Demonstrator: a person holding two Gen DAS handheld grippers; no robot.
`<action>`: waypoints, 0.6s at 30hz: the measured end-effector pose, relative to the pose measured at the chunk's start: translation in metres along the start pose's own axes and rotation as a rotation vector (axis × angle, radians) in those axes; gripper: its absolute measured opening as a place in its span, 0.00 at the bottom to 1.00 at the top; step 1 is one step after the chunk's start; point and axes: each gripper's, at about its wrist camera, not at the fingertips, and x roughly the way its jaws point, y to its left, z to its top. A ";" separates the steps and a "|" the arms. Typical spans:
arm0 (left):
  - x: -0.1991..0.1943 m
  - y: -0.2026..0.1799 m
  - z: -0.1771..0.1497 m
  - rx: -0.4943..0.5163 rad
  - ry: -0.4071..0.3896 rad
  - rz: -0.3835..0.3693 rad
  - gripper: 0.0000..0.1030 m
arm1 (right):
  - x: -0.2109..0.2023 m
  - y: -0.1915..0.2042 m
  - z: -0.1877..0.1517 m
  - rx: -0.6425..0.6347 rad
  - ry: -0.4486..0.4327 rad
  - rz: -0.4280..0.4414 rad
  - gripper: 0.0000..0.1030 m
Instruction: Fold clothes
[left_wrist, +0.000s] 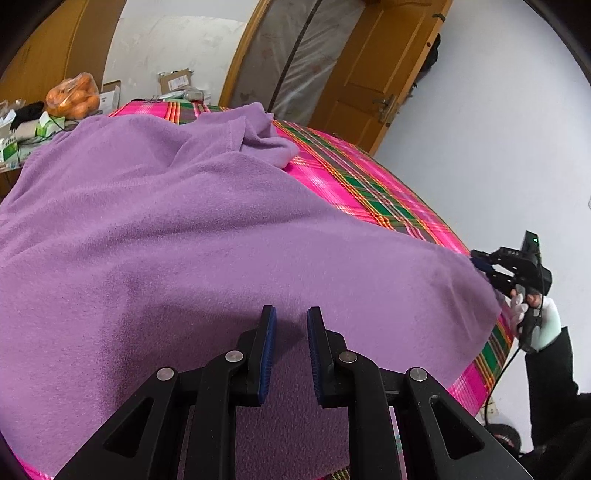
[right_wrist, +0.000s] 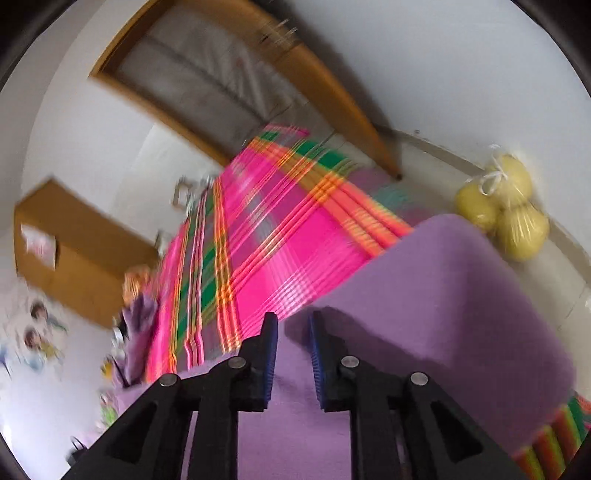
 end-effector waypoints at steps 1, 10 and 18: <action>0.000 0.000 0.000 -0.003 -0.001 -0.003 0.17 | 0.001 0.000 0.004 -0.003 -0.011 -0.025 0.10; -0.002 0.009 -0.001 -0.045 -0.005 -0.047 0.17 | -0.007 0.010 0.012 0.000 -0.132 -0.138 0.12; -0.017 0.015 -0.010 -0.047 -0.020 -0.029 0.17 | 0.052 0.120 -0.058 -0.282 0.140 0.191 0.14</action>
